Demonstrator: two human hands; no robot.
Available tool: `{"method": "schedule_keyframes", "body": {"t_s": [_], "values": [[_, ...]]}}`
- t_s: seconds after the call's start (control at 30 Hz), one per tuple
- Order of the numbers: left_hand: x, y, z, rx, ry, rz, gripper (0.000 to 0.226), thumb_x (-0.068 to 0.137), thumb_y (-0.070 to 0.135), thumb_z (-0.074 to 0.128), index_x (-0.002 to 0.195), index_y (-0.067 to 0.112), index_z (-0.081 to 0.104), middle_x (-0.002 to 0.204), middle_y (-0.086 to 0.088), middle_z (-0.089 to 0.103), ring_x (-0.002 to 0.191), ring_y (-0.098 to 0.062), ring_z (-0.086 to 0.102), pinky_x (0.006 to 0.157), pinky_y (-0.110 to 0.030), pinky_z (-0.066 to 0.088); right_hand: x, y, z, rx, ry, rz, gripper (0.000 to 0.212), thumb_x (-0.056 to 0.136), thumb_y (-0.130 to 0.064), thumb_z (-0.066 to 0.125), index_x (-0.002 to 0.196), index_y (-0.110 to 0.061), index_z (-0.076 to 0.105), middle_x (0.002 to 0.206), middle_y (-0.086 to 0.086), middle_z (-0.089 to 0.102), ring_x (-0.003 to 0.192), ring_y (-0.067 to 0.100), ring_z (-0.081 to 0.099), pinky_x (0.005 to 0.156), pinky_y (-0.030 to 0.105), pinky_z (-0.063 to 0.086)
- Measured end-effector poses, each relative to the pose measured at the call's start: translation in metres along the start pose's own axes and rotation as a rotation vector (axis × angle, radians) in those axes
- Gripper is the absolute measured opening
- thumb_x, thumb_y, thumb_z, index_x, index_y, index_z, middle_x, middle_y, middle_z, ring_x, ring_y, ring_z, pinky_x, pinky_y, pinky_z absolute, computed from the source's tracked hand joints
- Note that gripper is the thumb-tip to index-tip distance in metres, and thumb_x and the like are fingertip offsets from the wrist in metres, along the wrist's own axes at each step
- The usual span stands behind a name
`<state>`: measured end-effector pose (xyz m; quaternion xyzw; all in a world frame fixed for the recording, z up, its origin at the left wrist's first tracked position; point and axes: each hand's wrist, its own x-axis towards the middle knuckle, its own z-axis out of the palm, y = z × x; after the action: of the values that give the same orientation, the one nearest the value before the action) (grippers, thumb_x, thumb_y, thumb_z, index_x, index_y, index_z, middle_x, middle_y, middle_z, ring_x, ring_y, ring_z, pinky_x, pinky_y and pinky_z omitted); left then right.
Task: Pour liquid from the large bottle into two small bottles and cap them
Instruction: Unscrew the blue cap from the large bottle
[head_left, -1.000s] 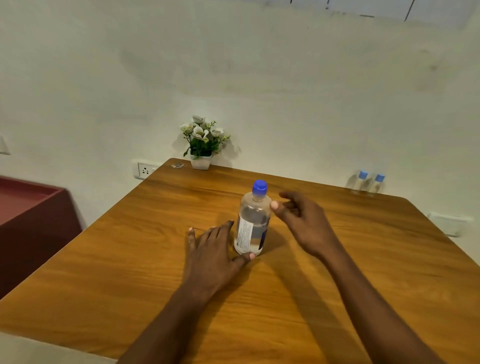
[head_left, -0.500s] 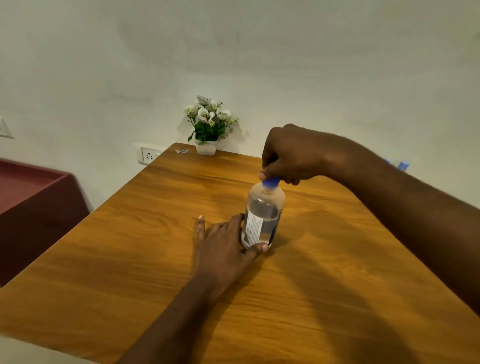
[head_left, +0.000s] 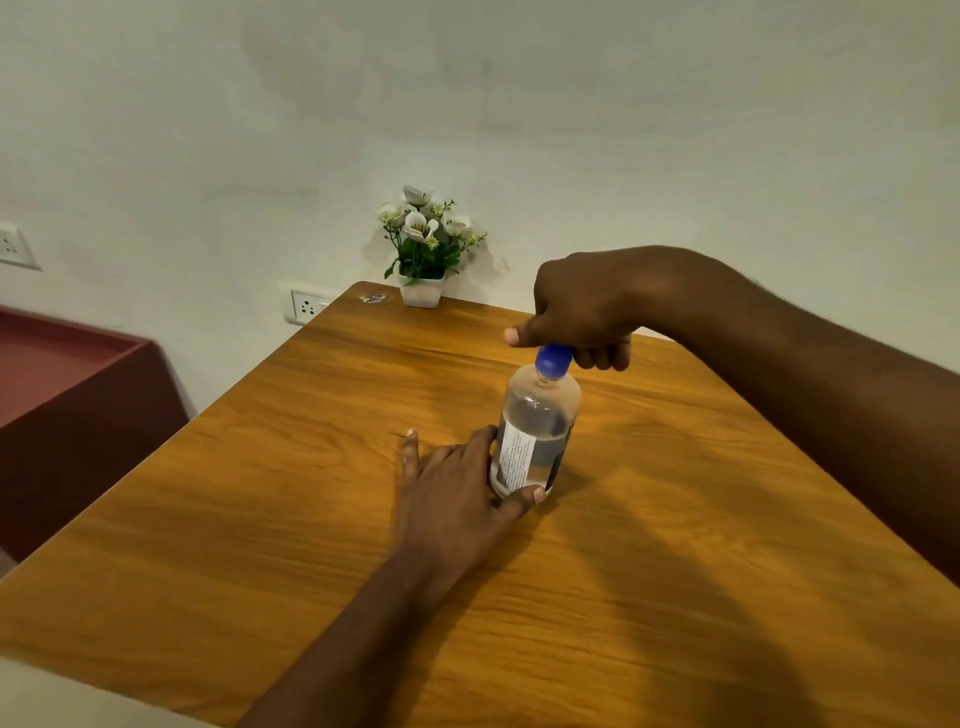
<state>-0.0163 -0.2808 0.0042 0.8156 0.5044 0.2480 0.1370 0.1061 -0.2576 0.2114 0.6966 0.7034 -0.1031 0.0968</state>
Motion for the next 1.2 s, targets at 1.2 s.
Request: {"method": "schedule_keyframes", "body": {"t_s": [1.2], "values": [[-0.002, -0.002, 0.002, -0.027, 0.041, 0.036, 0.075, 0.082, 0.071, 0.044, 0.142, 0.030, 0.025, 0.136, 0.011, 0.054, 0.129, -0.011, 0.044, 0.117, -0.048, -0.006, -0.024, 0.056, 0.053, 0.528, 0.405, -0.316, 0.042, 0.084, -0.008, 0.070, 0.123, -0.021, 0.063, 0.119, -0.003, 0.063, 0.104, 0.009, 0.062, 0.088, 0.023, 0.052]]}}
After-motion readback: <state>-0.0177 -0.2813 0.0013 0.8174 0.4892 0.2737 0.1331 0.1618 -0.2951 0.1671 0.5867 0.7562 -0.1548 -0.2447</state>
